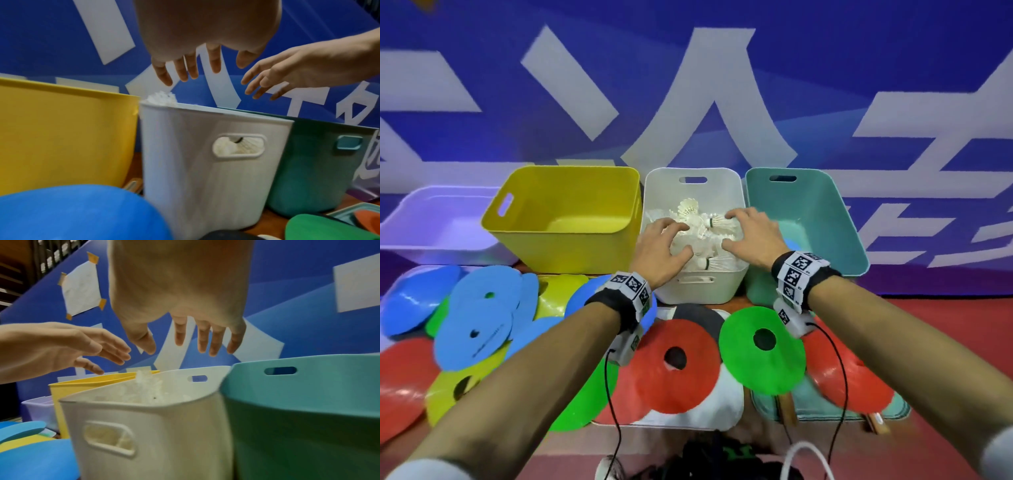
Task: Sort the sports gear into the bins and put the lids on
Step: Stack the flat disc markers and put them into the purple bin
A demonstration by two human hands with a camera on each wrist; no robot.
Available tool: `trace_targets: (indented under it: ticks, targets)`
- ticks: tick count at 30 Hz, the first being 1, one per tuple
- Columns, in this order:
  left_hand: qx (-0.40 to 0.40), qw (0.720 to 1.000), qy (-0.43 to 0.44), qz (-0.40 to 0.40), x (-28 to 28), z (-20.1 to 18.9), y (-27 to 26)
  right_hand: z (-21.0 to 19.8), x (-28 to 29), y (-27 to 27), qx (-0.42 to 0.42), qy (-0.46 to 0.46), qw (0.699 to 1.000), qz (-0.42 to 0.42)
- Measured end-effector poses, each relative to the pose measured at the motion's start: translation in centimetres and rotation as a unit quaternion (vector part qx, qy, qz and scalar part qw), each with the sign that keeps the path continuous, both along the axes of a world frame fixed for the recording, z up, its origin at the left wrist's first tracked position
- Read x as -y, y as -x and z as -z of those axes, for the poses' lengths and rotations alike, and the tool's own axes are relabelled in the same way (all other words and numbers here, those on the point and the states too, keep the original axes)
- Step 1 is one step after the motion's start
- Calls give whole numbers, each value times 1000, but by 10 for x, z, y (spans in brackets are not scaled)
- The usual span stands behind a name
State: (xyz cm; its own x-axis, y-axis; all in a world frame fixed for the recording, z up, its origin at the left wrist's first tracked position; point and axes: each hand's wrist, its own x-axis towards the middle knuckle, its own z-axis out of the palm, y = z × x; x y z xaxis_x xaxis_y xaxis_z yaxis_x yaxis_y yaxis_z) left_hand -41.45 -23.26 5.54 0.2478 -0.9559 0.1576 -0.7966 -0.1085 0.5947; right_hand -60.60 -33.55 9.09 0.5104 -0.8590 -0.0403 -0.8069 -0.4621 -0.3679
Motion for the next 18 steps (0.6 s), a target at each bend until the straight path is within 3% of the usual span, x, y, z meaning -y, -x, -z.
trace_targets:
  ticks: [12, 18]
  targets:
    - [-1, 994, -3, -105, -150, 13, -203, 5, -116, -217, -12, 43, 992, -119]
    - [-5, 991, -37, -126, -211, 36, -265, 26, -177, -287, -36, 41, 982, -180]
